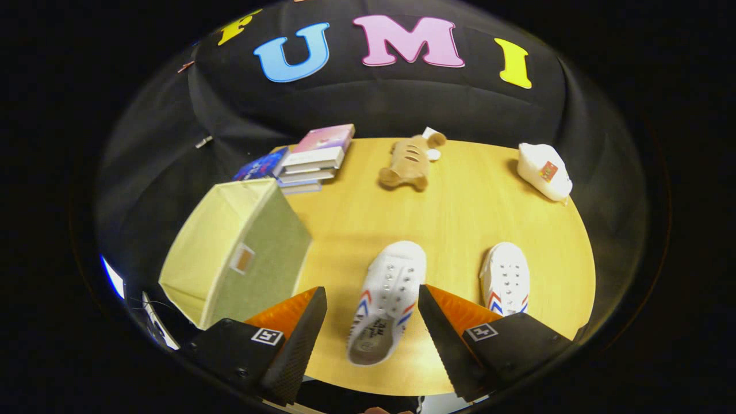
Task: Open the storage box then place both shoes into the box .Put the left shoe in first, then the right shoe, with the right side of both shoes facing outward in a uniform manner.
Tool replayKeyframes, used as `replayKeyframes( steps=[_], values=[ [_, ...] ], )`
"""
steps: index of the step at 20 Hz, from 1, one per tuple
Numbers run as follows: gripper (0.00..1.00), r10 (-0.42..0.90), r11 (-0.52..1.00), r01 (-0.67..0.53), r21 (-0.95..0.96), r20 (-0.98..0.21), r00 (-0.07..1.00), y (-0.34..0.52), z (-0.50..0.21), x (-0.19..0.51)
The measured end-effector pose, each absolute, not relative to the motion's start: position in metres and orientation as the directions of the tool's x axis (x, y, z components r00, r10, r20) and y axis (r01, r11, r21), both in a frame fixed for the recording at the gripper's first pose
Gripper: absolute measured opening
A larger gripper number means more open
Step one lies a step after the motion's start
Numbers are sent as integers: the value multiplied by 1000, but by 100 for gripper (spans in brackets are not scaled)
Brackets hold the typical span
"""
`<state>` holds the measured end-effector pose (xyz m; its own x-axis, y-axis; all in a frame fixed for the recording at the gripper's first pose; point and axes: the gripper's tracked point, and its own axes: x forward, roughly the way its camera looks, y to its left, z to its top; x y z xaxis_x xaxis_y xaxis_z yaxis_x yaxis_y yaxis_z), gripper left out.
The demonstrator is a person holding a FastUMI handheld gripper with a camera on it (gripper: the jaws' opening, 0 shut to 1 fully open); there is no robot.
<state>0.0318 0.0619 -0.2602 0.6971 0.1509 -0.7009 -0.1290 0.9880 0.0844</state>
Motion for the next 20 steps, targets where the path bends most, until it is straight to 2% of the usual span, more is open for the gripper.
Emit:
replayKeyframes(
  steps=[4,11,13,14,16,18,20],
  values=[
    [99,125,992,-82,94,-757,642,42,-307,26],
    [98,98,995,-77,66,-824,558,32,-359,20],
    [89,95,995,-76,64,-836,541,32,-368,22],
    [74,92,995,-80,58,-839,536,32,-373,23],
    [61,125,992,-93,89,-844,522,42,-374,23],
    [41,147,989,-98,112,-837,527,46,-374,21],
    [29,150,988,-63,138,-835,529,46,-374,21]
  ],
)
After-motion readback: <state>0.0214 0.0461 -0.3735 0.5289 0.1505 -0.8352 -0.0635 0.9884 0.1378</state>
